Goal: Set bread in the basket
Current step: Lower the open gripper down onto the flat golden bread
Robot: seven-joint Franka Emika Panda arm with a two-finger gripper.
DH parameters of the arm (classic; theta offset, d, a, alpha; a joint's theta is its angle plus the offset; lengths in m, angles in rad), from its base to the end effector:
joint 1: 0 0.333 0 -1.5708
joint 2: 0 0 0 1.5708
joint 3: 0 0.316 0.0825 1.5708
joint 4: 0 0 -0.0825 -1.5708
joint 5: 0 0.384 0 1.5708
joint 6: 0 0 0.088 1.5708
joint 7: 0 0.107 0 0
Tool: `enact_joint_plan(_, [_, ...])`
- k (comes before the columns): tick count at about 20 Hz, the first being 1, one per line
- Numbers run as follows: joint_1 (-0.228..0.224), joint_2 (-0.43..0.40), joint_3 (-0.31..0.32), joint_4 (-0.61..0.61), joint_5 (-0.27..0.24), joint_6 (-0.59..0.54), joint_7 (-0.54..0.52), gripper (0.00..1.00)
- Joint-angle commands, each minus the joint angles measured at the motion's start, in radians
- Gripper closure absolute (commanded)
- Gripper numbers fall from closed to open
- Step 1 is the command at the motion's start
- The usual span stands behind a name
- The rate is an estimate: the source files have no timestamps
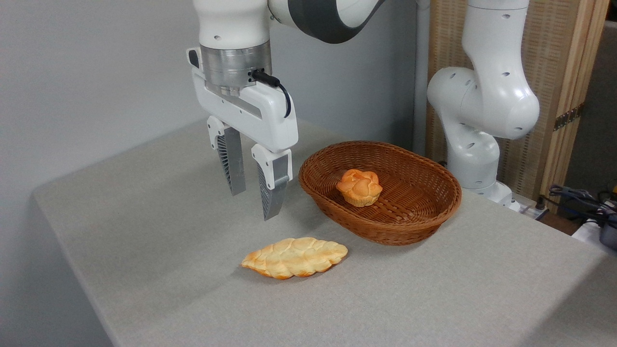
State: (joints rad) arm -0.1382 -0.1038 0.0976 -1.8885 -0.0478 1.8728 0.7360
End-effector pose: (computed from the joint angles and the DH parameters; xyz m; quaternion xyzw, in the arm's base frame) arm 0.5388 -0.0235 0.5560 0.9266 -0.3725 0.0507 0.0116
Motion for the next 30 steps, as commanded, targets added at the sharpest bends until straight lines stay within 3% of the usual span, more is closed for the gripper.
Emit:
enact_joint_plan(1, [0.148,0.013,-0.163,0.008,-0.020,-0.018,0.022,0.00])
enact_joint_plan(19, [0.143,0.049,-0.177,-0.011,-0.018,0.009,0.055,0.00])
enact_joint_plan(27, [0.154,0.098,-0.156,-0.098,-0.018,0.048,0.420,0.00])
enact_joint_plan(30, [0.154,0.105,-0.151,-0.139,-0.017,0.048,0.508,0.00])
